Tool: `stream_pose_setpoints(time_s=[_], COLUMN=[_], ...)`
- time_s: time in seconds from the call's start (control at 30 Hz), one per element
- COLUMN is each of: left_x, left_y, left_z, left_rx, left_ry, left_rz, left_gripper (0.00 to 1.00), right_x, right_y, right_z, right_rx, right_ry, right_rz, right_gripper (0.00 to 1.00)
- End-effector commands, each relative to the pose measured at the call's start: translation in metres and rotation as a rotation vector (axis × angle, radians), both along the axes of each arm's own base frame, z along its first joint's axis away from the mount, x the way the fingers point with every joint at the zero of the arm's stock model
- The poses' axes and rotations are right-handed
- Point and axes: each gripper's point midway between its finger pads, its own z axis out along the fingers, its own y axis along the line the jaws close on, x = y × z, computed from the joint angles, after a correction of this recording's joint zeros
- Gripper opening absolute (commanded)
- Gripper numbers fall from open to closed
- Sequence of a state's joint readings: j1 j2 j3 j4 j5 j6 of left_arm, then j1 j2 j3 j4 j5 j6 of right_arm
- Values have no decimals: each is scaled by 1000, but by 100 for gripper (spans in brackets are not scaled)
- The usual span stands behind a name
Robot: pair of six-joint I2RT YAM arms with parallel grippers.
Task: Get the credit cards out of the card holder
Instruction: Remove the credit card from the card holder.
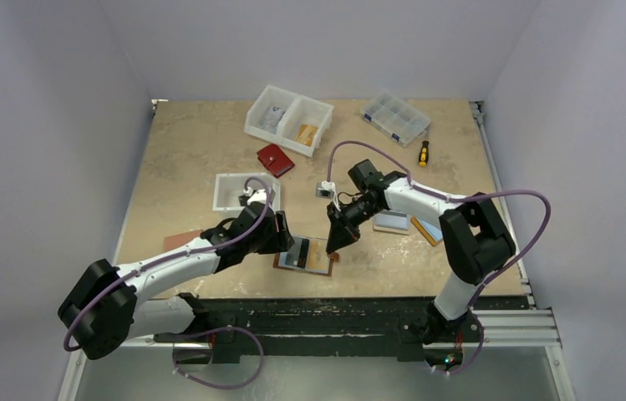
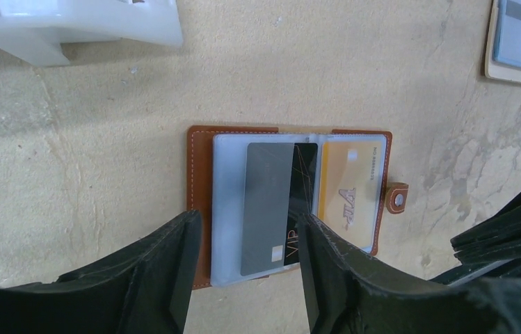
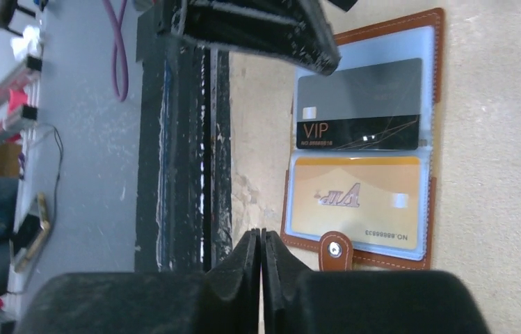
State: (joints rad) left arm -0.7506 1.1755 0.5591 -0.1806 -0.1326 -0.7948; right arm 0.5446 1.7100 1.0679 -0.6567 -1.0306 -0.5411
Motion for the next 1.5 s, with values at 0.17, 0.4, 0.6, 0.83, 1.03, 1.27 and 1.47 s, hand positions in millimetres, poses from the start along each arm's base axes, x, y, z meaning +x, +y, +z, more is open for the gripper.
stream_pose_setpoints(time_s=[0.17, 0.4, 0.6, 0.83, 1.03, 1.27, 1.47], left_x=[0, -6, -13, -14, -16, -17, -20], left_y=[-11, -5, -13, -23, -33, -45, -46], left_z=[-12, -25, -28, -26, -21, -11, -19], left_rx=[-69, -70, -128, -190, -282, -374, -369], left_ry=[37, 67, 83, 88, 82, 66, 93], left_rz=[-62, -47, -73, -87, -85, -109, -115], left_gripper=[55, 50, 49, 44, 40, 34, 20], right_x=[31, 33, 17, 19, 25, 23, 21], right_y=[34, 41, 44, 41, 32, 31, 34], right_z=[11, -8, -34, -67, -84, -89, -83], right_rx=[-18, -61, -131, -266, -343, -356, -330], right_ry=[108, 166, 175, 165, 147, 159, 167], right_rz=[-126, -128, -125, -193, -251, -251, -235], right_gripper=[2, 3, 6, 2, 0, 0, 0])
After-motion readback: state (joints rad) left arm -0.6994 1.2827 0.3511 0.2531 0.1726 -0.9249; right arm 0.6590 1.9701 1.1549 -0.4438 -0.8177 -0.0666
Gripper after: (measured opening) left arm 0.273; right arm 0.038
